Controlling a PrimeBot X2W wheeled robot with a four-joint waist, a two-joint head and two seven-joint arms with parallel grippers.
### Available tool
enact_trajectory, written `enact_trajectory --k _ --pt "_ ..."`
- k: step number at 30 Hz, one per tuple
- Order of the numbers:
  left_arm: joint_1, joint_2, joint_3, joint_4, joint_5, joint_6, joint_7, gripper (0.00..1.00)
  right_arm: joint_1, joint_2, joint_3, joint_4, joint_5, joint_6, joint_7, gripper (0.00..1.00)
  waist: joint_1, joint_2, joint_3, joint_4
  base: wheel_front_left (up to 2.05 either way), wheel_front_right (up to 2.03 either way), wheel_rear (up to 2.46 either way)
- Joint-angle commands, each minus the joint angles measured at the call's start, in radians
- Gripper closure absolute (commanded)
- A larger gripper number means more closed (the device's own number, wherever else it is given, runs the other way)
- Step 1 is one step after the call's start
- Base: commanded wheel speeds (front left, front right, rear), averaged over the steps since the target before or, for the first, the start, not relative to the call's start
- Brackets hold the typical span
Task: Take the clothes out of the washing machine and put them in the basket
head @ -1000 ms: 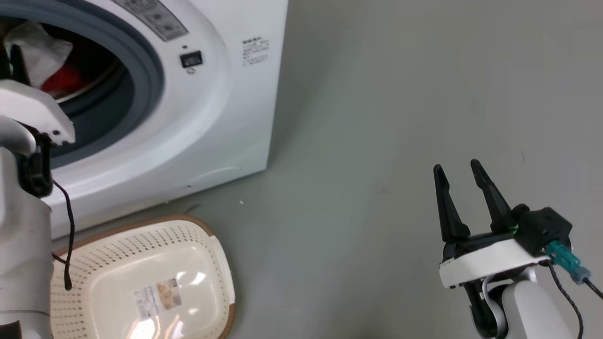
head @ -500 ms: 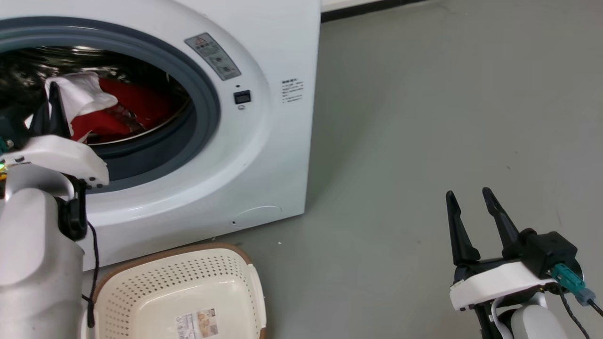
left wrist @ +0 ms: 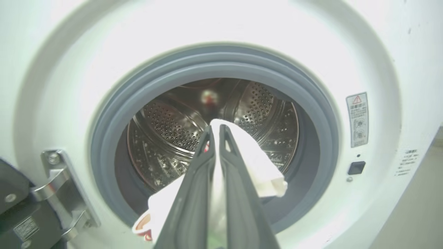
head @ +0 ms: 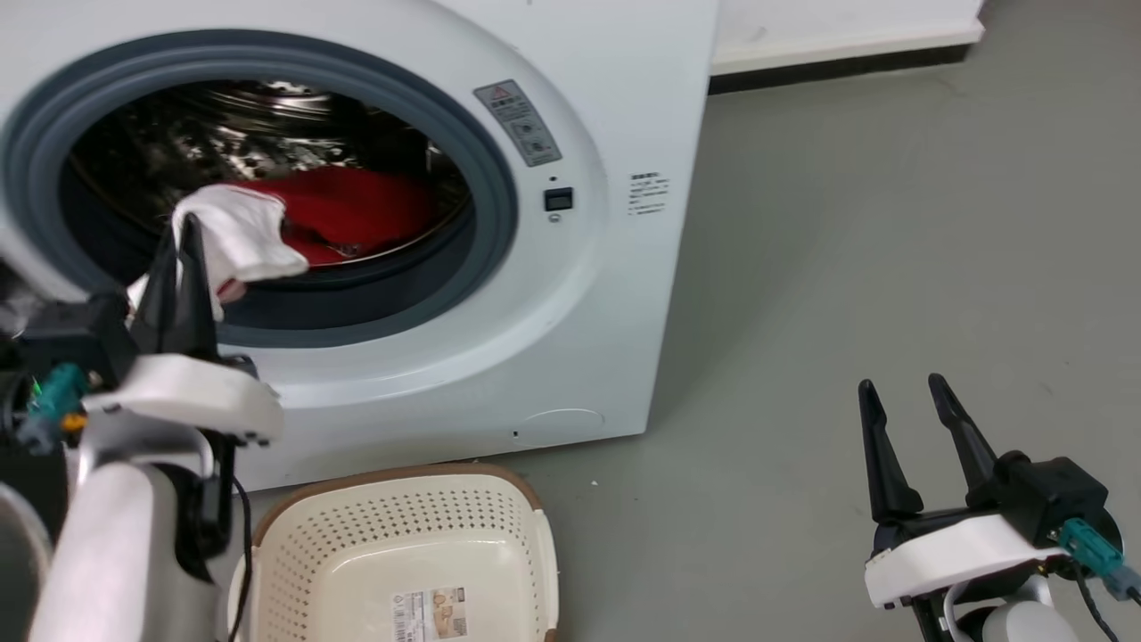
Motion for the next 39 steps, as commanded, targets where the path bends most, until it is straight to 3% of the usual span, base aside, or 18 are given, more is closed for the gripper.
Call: enact_trajectory --k 1,9,15,23,32,39 --pt "0.040 -0.009 -0.008 -0.049 0.009 0.012 0.013 1.00 0.017 0.001 -0.002 -0.008 -0.006 -0.001 0.004 0.00 0.0002 0.0000 -0.012 0.025 0.00 0.00 0.00" --pt "0.265 -0.055 -0.045 -0.336 0.025 0.079 0.095 1.00 0.038 0.000 -0.005 -0.041 -0.024 -0.001 0.032 0.00 0.0002 0.0000 -0.021 0.087 0.00 0.00 0.00" --pt "0.409 -0.099 -0.070 -0.368 -0.004 0.109 0.136 1.00 0.042 0.001 0.000 -0.067 -0.034 -0.001 0.048 0.00 0.0002 0.0000 -0.015 0.123 0.00 0.00 0.00" --pt "0.451 -0.176 -0.078 -0.072 -0.089 0.090 0.059 1.00 0.001 0.000 0.013 -0.093 -0.028 -0.001 0.054 0.00 0.0002 0.0000 0.061 0.122 0.00 0.00 0.00" --pt "0.212 -0.199 -0.070 0.358 -0.135 0.018 -0.096 1.00 -0.064 0.000 0.003 -0.111 -0.028 -0.001 0.052 0.00 0.0002 0.0000 0.208 0.074 0.00 0.00 0.00" --pt "0.040 -0.182 -0.052 0.603 -0.138 -0.005 -0.154 1.00 -0.108 0.000 0.021 -0.097 0.005 -0.001 0.027 0.00 0.0002 0.0000 0.299 0.015 0.00 0.00 0.00"
